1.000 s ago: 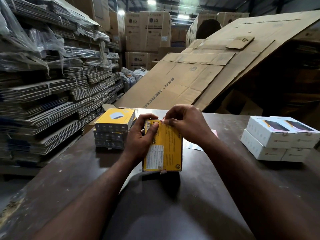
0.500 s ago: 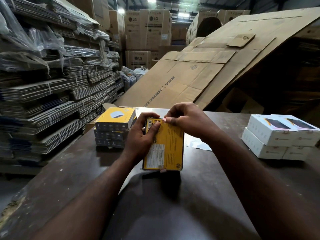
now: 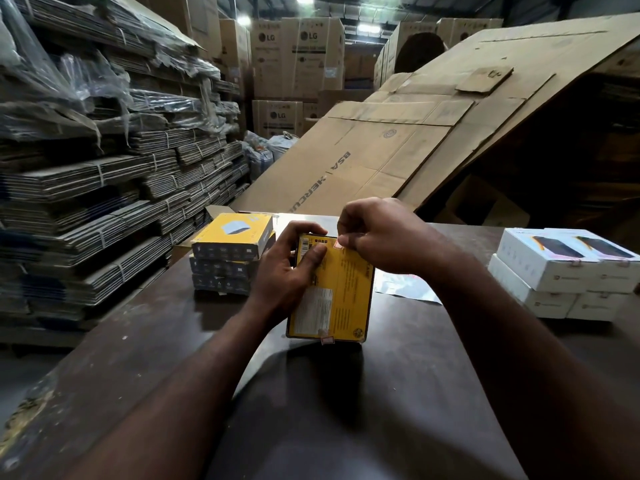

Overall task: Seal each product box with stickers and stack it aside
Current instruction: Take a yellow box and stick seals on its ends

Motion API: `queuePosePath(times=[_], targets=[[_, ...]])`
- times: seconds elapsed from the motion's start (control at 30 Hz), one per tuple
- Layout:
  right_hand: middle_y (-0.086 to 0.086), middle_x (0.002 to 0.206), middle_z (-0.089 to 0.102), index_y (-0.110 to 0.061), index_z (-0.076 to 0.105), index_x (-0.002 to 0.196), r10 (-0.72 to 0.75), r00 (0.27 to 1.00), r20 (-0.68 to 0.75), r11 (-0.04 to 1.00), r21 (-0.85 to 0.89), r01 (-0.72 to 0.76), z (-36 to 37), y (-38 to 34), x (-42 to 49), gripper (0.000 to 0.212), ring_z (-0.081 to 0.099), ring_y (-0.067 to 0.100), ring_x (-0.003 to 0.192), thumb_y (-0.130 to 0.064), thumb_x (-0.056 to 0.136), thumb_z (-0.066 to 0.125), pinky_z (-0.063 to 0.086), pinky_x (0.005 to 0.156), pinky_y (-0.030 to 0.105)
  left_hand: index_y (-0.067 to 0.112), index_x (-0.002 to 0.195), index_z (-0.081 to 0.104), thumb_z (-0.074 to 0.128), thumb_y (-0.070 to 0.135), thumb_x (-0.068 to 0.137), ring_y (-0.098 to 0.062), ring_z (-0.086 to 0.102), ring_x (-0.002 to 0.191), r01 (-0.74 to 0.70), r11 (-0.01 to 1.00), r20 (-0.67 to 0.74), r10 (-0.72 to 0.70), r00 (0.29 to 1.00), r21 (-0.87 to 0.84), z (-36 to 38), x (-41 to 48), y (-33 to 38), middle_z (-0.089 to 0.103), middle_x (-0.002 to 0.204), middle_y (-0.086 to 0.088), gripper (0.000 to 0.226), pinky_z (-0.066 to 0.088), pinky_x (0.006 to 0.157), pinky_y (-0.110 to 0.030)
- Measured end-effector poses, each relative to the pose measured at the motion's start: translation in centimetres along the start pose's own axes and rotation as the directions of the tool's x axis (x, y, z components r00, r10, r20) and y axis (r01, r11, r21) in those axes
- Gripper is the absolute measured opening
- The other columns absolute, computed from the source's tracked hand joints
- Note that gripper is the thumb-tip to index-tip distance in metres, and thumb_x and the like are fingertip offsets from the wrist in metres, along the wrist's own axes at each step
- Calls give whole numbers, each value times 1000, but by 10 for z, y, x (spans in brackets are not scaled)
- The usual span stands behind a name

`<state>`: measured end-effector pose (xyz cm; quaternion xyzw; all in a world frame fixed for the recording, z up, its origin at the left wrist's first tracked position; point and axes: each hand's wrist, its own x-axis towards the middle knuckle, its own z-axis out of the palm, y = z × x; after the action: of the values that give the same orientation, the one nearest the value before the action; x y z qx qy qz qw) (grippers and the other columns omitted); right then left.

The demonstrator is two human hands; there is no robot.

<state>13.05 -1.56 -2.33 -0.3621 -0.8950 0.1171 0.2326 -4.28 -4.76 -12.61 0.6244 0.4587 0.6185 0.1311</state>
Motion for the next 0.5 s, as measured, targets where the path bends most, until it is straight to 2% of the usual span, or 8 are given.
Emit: queuePosePath(times=[0.17, 0.4, 0.5], targets=[[-7, 92, 60, -28, 59, 91, -20, 1000, -9, 997, -72, 20, -1, -2, -1, 9, 56, 15, 91, -21, 96, 64, 41, 64, 25, 35, 111, 59, 57, 49, 90, -9, 65, 89, -26, 999, 1, 26, 1000, 45, 0, -1, 3, 62, 102, 22, 25, 59, 71, -47], [-4, 96, 63, -27, 61, 90, -23, 1000, -8, 993, -115, 22, -3, -5, -3, 8, 56, 14, 91, -22, 96, 65, 42, 63, 21, 35, 111, 58, 57, 47, 90, -6, 64, 90, -27, 999, 3, 27, 1000, 30, 1, -2, 3, 62, 102, 24, 24, 59, 73, -47], [-5, 94, 62, -26, 60, 91, -28, 999, -18, 990, -137, 25, -2, -5, -3, 8, 55, 12, 87, -21, 95, 65, 38, 60, 19, 41, 109, 59, 58, 50, 89, -13, 65, 90, -19, 999, -9, 19, 1000, 29, 2, -2, 1, 64, 104, 17, 21, 58, 74, -54]])
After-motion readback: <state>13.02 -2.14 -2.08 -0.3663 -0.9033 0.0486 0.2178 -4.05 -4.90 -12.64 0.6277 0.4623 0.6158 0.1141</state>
